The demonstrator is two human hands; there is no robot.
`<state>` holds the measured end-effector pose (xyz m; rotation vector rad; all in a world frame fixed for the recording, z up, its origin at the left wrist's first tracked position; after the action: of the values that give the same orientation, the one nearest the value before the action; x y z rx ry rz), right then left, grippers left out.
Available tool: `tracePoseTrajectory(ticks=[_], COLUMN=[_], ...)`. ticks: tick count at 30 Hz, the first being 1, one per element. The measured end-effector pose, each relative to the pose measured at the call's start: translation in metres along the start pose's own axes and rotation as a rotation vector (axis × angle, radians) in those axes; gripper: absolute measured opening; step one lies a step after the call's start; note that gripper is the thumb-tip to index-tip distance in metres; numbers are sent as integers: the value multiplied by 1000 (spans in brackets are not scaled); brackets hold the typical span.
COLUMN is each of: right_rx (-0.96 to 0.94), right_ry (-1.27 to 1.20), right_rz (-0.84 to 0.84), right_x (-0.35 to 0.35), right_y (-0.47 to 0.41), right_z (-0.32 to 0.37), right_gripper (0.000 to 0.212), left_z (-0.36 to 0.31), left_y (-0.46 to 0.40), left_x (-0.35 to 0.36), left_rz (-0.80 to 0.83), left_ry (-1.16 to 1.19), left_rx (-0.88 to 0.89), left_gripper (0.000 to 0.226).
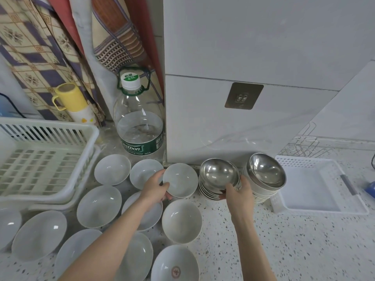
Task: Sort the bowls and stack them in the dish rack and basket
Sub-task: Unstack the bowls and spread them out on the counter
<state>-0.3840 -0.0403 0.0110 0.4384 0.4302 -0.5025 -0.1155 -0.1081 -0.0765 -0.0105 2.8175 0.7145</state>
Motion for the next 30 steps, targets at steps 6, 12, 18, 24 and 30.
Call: tracePoseTrajectory(ticks=[6, 12, 18, 24, 30], right_rx=[-27, -72, -114, -42, 53], right_ry=[-3, -8, -157, -336, -350], right_rz=[26, 14, -37, -124, -190], right_x=[1, -6, -24, -44, -52], right_y=[2, 10, 26, 60, 111], right_z=[8, 19, 25, -11, -62], right_gripper=[60, 57, 61, 59, 58], left_z=[1, -3, -9, -2, 17], left_y=[8, 33, 59, 99, 151], left_x=[0, -3, -9, -13, -19], left_rz=[-18, -44, -31, 62, 112], left_ry=[84, 211, 330, 432, 454], left_rx=[-33, -60, -22, -46, -77], left_gripper=[50, 52, 55, 48, 52])
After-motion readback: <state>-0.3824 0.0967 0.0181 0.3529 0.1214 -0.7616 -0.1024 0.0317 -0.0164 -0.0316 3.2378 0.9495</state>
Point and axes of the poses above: each hand's wrist, its own y-axis away from the middle knuckle, its own x-axis out of the palm, z = x × y, the point moved 8 cm from there along -y, towards the middle knuckle, and after that the axes turned 4 degrees about y, right-handed, at the moved point
